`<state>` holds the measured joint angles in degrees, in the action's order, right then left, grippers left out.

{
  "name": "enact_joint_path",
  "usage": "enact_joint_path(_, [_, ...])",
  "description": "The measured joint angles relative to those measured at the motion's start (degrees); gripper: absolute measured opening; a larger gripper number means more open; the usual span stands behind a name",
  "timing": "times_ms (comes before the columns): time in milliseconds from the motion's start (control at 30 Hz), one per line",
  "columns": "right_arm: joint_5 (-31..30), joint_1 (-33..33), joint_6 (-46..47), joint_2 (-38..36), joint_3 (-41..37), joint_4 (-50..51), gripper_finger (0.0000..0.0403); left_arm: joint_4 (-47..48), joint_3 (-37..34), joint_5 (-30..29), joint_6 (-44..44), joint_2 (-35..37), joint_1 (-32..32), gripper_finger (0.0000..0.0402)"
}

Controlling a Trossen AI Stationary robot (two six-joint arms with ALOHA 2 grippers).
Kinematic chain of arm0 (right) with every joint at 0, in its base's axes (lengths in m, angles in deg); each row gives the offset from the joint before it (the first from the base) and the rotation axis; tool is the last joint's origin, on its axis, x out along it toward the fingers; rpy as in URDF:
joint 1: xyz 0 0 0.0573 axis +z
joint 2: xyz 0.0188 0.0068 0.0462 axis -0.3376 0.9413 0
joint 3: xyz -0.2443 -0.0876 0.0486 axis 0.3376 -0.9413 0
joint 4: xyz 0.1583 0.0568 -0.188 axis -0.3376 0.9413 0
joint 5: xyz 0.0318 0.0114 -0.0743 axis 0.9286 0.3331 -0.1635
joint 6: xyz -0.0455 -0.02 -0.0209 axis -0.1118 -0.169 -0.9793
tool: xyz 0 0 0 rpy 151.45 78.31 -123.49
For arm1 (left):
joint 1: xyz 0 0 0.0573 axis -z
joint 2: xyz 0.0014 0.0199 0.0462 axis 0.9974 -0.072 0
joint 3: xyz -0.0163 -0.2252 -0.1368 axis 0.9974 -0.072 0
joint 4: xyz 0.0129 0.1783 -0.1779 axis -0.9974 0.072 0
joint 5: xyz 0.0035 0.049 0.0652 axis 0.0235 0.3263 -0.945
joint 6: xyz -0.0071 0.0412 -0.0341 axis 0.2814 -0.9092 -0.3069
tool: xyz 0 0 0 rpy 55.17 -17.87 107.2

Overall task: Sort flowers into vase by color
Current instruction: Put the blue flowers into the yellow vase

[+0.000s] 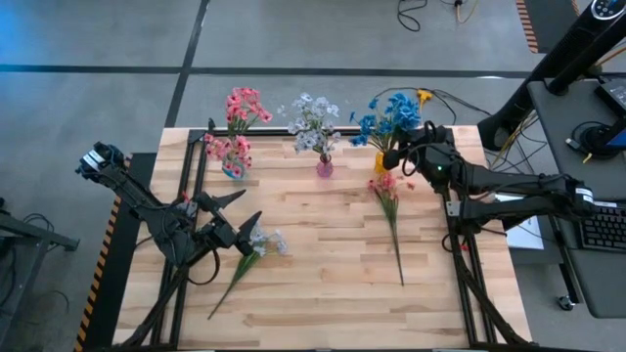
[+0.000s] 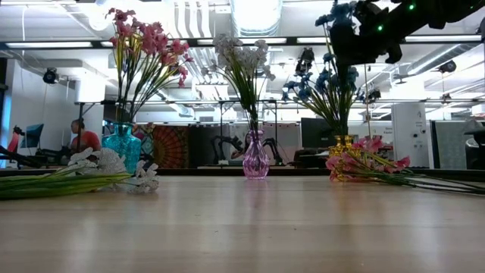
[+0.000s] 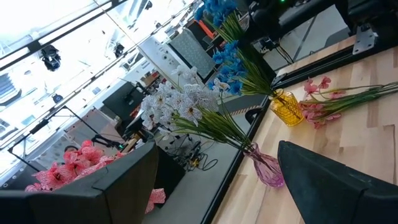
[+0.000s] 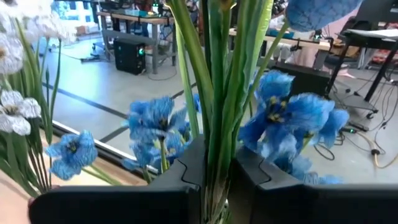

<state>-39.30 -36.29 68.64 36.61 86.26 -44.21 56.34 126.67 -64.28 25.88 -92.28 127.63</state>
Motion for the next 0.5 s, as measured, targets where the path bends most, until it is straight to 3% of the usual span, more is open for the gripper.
enact_joint_path(500, [-0.24,-0.15,1.51,0.26,-2.91,-1.71,0.0036,0.02,0.00,0.00,-0.01,0.00,0.00,0.0311])
